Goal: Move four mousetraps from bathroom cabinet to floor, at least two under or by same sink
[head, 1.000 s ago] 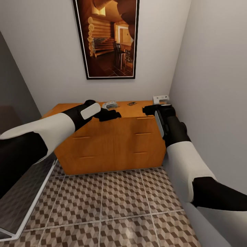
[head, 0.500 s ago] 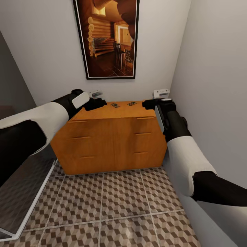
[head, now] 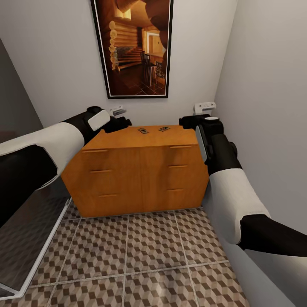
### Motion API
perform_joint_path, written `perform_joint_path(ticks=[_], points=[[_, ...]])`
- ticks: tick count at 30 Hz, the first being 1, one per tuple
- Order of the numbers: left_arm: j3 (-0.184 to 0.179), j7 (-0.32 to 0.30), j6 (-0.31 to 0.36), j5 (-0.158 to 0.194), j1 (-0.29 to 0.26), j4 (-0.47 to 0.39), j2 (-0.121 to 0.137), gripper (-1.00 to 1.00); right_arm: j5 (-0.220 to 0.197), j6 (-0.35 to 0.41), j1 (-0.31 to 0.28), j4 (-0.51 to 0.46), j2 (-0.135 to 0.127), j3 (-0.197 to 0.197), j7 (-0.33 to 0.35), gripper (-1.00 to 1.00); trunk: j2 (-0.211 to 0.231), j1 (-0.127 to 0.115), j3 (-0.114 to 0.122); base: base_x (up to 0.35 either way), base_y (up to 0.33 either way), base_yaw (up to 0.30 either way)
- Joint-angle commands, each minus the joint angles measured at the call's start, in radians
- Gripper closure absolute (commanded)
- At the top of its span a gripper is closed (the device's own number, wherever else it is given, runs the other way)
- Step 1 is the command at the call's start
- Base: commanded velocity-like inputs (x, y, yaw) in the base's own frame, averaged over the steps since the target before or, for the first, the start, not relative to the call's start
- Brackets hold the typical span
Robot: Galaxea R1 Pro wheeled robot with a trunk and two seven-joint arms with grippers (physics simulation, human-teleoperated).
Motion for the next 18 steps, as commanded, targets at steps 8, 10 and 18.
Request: perform_joint_path(ticks=[8,10,18], points=[[-0.005,0.010,0.006,0.009,-0.001,-0.013,0.001,-1.00,0.001,0.005,0.001,-0.019,0.001,-0.003,0.002,-1.00,0.000,0.000,-0.001,0.033,0.000,0.000],[-0.006,0.011,0.007,0.009,0.000,-0.014,0.000,-1.00,0.000,0.005,0.003,-0.022,0.001,-0.004,0.003,-1.00,0.000,0.000,-0.001,0.201,0.000,0.000],[-0.007,0.011,0.008,0.010,0.009,-0.017,-0.001,-1.00,0.001,0.004,0.011,-0.024,0.001,-0.003,0.004,-1.00,0.000,0.000,-0.001,0.294,0.000,0.000]])
